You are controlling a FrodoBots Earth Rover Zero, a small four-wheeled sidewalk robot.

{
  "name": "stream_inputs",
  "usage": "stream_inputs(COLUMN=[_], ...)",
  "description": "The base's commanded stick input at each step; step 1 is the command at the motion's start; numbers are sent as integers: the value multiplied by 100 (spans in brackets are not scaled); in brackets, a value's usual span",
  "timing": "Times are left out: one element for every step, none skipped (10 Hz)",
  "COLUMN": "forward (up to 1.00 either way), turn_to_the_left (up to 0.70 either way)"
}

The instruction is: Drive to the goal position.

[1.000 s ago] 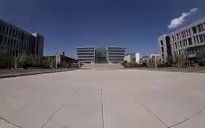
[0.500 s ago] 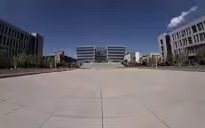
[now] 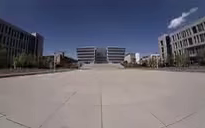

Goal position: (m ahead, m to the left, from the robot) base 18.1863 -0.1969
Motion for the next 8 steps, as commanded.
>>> stream_inputs(forward=[70, 70, 70, 70, 70, 70, 70, 70], turn_to_the_left=[1, 1, 1, 1, 1, 1, 1, 1])
